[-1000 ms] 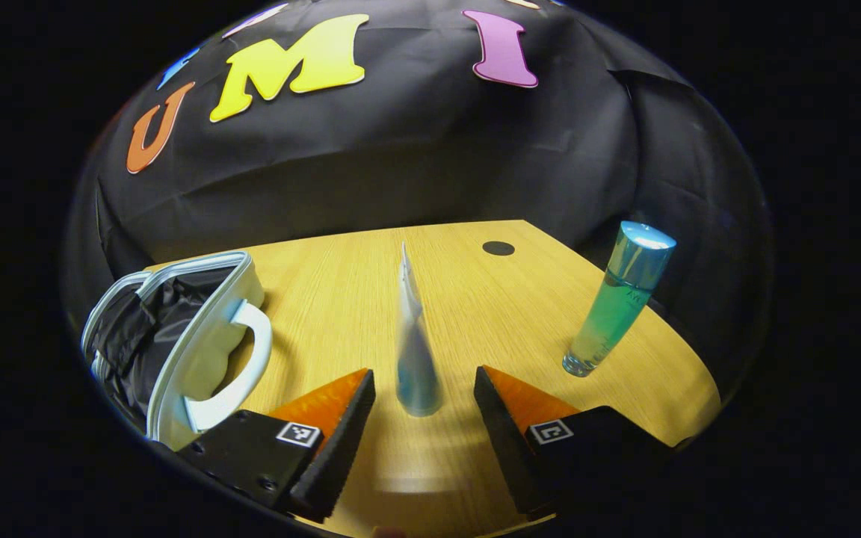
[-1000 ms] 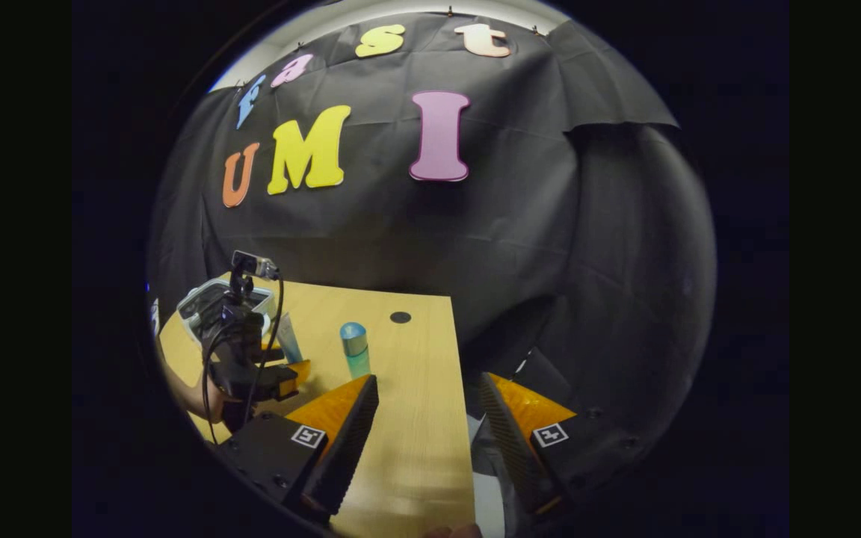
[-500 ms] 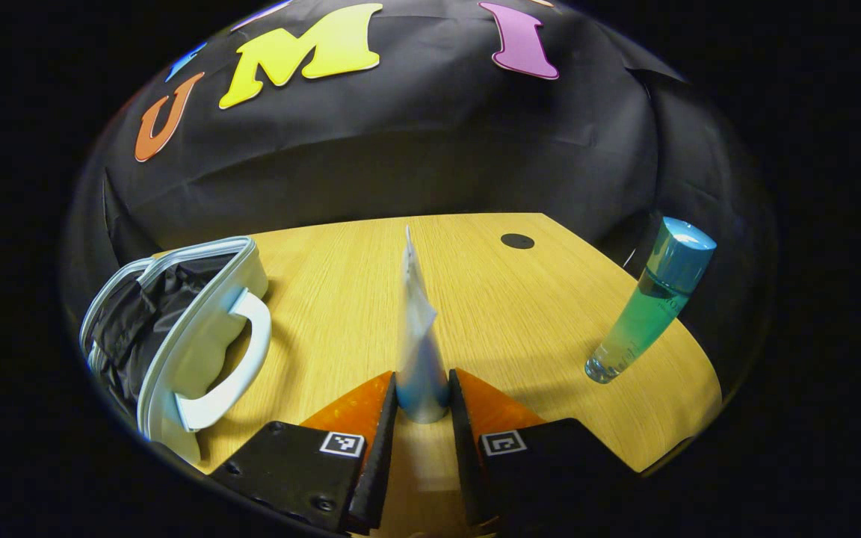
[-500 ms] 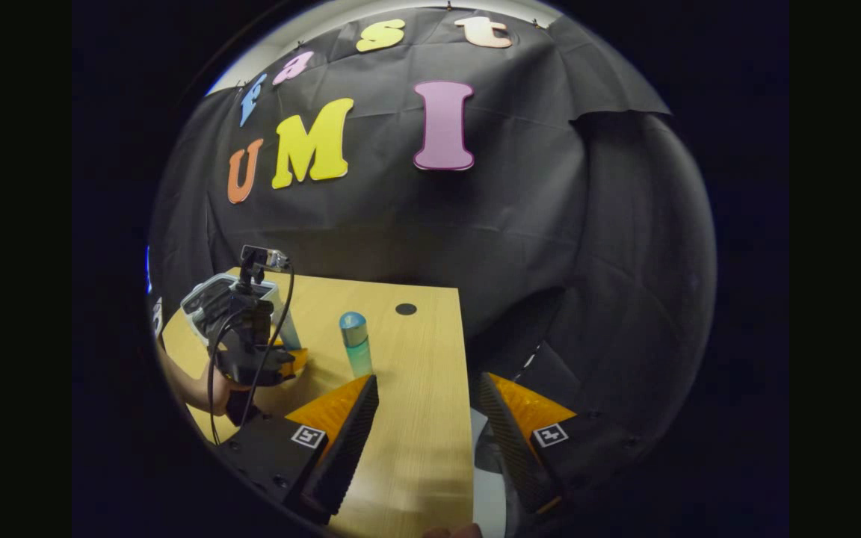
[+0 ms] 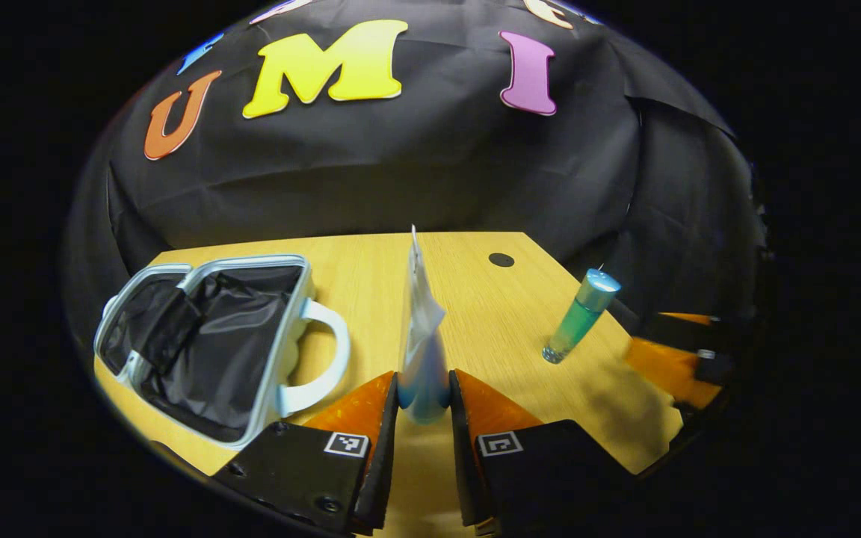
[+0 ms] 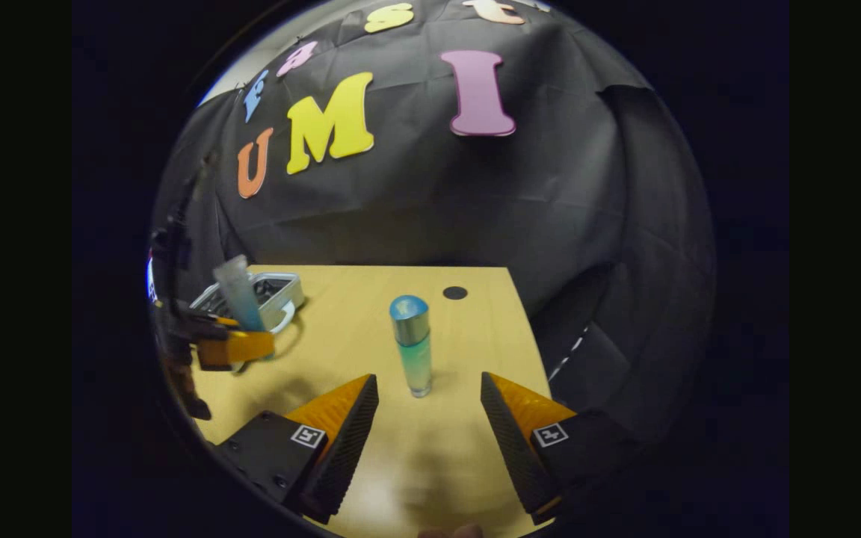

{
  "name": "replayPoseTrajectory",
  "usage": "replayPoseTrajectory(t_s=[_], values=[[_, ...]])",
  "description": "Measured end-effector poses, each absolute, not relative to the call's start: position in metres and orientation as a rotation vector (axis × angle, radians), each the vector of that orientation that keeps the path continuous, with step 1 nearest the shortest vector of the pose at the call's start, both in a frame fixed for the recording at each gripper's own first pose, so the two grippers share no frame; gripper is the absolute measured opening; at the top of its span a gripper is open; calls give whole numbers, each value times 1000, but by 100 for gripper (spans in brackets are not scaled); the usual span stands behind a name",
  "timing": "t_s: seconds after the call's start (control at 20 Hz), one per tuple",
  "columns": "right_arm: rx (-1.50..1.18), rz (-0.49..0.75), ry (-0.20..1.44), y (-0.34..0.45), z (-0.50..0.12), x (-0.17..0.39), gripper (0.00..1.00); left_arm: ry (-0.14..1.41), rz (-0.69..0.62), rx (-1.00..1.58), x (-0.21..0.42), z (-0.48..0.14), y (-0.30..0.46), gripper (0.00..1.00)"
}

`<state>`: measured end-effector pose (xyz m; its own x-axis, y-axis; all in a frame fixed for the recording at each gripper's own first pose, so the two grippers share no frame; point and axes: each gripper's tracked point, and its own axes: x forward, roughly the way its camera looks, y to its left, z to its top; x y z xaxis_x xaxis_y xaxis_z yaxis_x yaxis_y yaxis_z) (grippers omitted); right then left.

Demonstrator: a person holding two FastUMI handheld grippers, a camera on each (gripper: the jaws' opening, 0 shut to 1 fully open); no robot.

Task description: First open the suitcase, pack the skin care products into it, and then close the suitcase.

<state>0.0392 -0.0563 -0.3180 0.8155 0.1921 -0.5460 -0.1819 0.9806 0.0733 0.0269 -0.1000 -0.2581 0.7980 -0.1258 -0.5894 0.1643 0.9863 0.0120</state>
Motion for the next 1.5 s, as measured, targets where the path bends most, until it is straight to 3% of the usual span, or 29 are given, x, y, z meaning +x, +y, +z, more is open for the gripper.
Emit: replayPoseTrajectory(t_s=[0.4, 0.5, 0.6, 0.75, 1.1, 1.5], values=[[63, 105, 662, -42, -373, 95, 80, 653, -19, 43, -30, -207, -7, 39], [75, 85, 679, -41, -381, 101, 67, 653, 34, 35, -34, -200, 23, 39], [61, 75, 684, -38, -384, 104, 43, 648, 79, 26, -36, -195, 51, 39], [46, 80, 698, -33, -379, 101, 38, 643, 110, 10, -34, -185, 85, 39], [129, 159, 745, 6, -330, 65, 34, 736, -41, -48, 13, -189, 131, 38], [375, 201, 831, 30, -244, -13, 34, 1125, -239, -117, 71, -275, 158, 38]])
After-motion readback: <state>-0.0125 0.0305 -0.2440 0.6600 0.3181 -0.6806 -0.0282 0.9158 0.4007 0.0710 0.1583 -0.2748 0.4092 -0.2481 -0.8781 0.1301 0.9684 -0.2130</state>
